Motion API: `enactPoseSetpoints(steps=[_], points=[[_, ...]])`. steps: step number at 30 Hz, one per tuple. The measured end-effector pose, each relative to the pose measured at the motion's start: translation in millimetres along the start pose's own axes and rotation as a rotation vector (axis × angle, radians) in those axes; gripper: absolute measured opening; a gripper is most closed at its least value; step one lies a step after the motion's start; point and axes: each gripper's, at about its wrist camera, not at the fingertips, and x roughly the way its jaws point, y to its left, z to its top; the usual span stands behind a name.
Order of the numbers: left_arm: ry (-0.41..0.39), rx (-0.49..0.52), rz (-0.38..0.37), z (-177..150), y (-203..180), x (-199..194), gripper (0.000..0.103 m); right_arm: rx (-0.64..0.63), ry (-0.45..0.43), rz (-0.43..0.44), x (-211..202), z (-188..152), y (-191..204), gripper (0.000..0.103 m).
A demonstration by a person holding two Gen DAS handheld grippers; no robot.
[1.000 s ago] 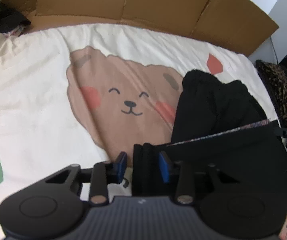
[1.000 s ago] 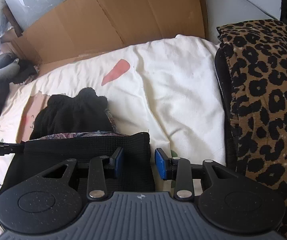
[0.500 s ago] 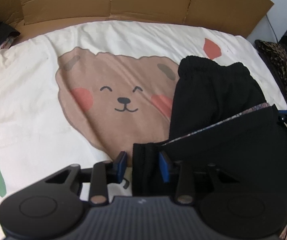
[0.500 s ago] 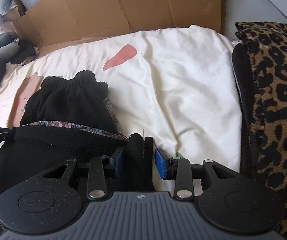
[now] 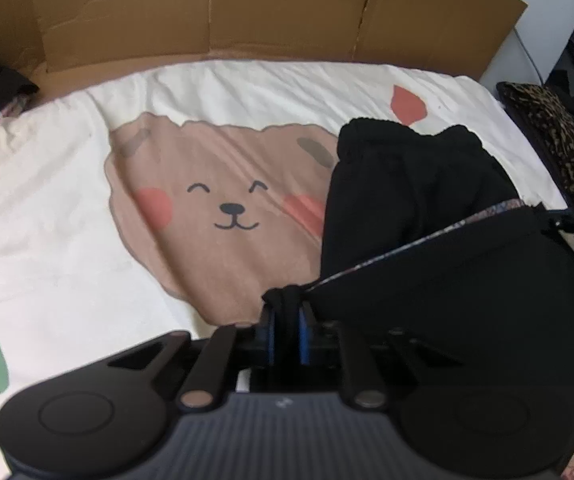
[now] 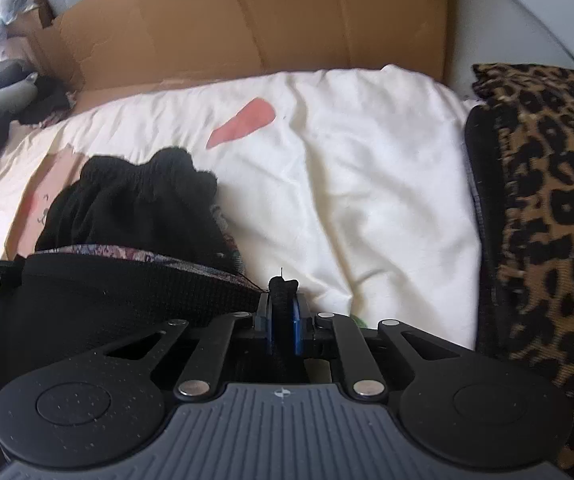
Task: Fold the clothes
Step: 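Lift both closed tools away from the folded shorts bundle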
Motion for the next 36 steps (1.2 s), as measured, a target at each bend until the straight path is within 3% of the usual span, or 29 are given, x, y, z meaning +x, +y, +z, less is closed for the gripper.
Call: enactPoseSetpoints(steps=[13, 23, 36], points=[[-0.072, -0.003, 0.034, 8, -2, -50, 0.007, 0.072, -0.1, -0.011, -53, 2, -6, 0.007], [-0.149, -0.001, 0.028, 31, -9, -84, 0.007, 0.087, -0.19, -0.014, -93, 9, 1, 0.007], [-0.171, 0.021, 0.027, 73, 0, -57, 0.007, 0.088, -0.213, -0.042, -73, 42, 0, 0.007]])
